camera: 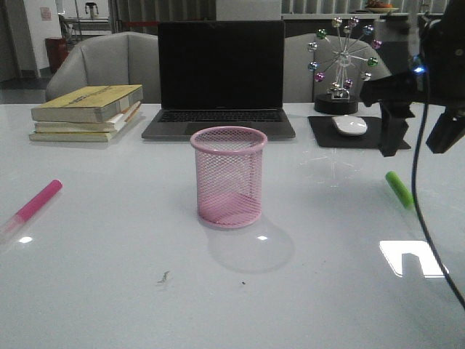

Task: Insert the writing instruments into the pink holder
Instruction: 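Lower the right gripper over the green highlighter and close on it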

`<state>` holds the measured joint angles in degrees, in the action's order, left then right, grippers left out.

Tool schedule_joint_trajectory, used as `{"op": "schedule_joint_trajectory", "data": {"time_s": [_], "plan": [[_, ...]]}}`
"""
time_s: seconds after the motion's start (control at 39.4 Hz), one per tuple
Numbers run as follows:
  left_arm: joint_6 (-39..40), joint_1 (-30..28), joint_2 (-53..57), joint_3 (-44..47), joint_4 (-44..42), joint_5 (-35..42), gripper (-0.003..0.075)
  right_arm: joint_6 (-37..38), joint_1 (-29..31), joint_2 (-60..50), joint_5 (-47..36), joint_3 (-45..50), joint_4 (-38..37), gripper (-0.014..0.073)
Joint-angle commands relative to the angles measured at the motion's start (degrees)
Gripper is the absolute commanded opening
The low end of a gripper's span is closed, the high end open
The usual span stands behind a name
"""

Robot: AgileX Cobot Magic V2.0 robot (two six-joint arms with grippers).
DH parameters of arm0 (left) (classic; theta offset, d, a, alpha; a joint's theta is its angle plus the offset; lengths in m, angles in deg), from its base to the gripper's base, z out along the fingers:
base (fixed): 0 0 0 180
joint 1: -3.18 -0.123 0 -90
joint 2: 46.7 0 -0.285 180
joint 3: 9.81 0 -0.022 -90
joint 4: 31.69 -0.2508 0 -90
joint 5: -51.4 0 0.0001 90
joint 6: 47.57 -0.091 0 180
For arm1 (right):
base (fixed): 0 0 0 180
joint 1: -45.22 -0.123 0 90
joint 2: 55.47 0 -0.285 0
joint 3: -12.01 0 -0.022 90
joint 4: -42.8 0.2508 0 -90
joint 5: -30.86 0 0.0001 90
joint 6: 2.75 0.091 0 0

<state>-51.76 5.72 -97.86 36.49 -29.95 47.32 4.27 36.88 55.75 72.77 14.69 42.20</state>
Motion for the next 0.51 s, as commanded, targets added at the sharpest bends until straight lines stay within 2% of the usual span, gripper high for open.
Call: {"op": "schedule_joint_trajectory", "data": {"time_s": [0.0,0.1,0.25,0.48], "plan": [[0.5,0.1,0.1,-2.1,0.3,4.8,0.0417,-0.7,0.4,3.0,6.3,-9.0,-1.3,0.0518],[0.5,0.1,0.1,-2.1,0.3,4.8,0.0417,-0.7,0.4,8.0,12.2,-16.1,-3.1,0.0518],[0.5,0.1,0.1,-2.1,0.3,4.7,0.0417,0.9,1.2,13.4,16.4,-25.1,-4.1,0.0518],[0.5,0.1,0.1,-2.1,0.0,5.0,0.0417,2.1,3.0,19.5,23.6,-32.5,-1.8,0.0518]]}}
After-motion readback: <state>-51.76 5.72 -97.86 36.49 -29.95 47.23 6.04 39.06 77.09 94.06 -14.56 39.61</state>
